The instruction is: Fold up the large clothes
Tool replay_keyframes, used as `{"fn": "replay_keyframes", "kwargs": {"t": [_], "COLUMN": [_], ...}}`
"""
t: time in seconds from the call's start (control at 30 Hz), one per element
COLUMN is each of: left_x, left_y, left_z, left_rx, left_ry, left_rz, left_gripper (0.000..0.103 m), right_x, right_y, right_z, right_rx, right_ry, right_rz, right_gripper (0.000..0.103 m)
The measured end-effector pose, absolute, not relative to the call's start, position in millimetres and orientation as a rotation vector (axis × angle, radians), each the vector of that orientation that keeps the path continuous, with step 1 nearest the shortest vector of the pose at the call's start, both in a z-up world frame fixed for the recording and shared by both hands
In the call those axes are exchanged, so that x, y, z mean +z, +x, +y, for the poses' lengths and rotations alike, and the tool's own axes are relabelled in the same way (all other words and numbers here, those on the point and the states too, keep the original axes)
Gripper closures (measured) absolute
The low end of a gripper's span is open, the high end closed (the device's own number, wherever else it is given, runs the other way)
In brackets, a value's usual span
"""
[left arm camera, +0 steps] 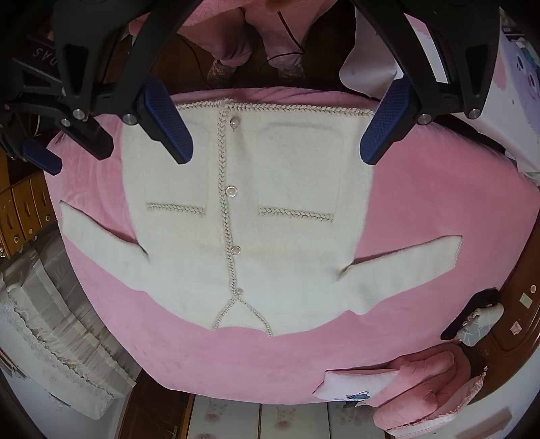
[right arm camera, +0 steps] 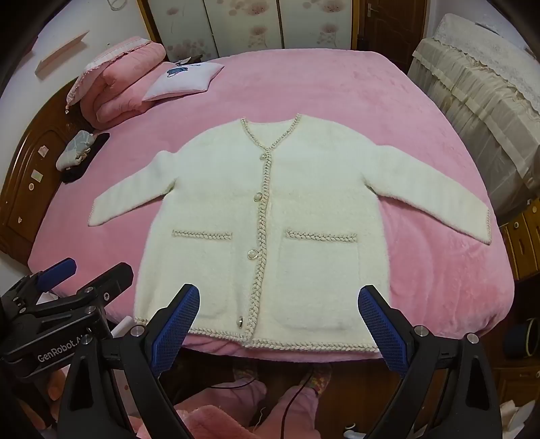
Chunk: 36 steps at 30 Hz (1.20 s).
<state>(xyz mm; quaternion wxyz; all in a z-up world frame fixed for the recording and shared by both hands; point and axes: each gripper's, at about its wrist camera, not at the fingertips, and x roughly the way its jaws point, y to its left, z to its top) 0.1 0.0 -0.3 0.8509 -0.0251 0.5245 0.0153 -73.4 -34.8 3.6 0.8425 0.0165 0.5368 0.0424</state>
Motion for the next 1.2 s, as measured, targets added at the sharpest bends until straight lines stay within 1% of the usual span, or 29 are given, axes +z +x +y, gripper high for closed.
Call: {"fn": "replay_keyframes", "kwargs": {"t": [0.73, 1.2], "left_x": [5, 14], "left_y": [-6, -17], "left_z": [-3, -28], "left_rx": [0.037, 0.057], "left_ry": [-0.043, -0.063], "left_rz": [1.092, 1.065], "left_gripper": [0.006, 0.006], "right_x": [9, 35], "right_y": [-78, -88], "right_z": [-44, -60], "right_rx": [0.082, 0.078], "right_ry": [0.003, -0.054], "right_rz": [1.129, 1.086], "right_gripper": [0.007, 0.007]}}
